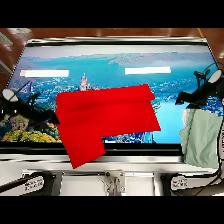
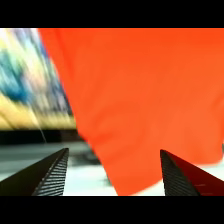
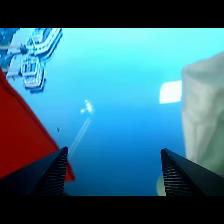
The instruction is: Fold the shirts.
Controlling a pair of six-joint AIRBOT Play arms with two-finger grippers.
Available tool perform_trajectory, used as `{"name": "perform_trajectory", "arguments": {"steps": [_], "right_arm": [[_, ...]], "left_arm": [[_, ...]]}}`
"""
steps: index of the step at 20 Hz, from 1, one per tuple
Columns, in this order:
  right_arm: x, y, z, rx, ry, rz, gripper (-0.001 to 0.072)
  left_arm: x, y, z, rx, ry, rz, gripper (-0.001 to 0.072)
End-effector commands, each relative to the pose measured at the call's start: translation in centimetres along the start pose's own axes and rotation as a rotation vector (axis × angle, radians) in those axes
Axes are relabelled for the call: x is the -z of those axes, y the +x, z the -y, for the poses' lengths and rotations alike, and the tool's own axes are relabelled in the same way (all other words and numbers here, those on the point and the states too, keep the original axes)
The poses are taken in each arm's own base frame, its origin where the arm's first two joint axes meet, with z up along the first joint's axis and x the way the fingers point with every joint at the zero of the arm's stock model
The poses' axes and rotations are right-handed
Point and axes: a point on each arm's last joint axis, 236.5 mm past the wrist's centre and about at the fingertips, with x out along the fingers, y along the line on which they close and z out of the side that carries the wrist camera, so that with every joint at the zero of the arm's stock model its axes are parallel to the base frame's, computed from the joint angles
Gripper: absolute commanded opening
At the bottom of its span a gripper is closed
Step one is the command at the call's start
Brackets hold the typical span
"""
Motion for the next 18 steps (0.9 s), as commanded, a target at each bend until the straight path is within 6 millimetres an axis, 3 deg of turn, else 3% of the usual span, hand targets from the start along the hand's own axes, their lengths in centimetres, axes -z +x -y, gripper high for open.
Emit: {"name": "perform_trajectory", "arguments": {"steps": [1,4,8,16,17,18], "right_arm": [[3.5,0.6,-1.4,-0.209,0.063,-0.098,0.0691],[3.1,1.6,-2.0,-0.219,0.068,-0.074,0.0691],[2.1,1.8,-3.6,-0.238,0.032,-0.035,0.0691],[2.3,1.8,-4.1,-0.251,0.029,-0.047,0.0691],[2.3,1.8,-4.2,-0.251,0.031,-0.049,0.0691],[2.4,1.8,-4.2,-0.251,0.037,-0.051,0.0691]], "left_arm": [[6.1,3.6,0.2,0.115,-0.058,-0.009,0.0672],[7.0,5.7,0.9,0.183,-0.116,0.043,0.0669],[7.7,7.5,0.0,0.171,-0.139,0.042,0.0666],[5.3,8.8,-0.1,0.183,-0.182,0.155,0.0657],[5.1,9.2,0.3,0.199,-0.196,0.162,0.0643],[4.8,9.4,0.8,0.216,-0.190,0.166,0.0546]]}}
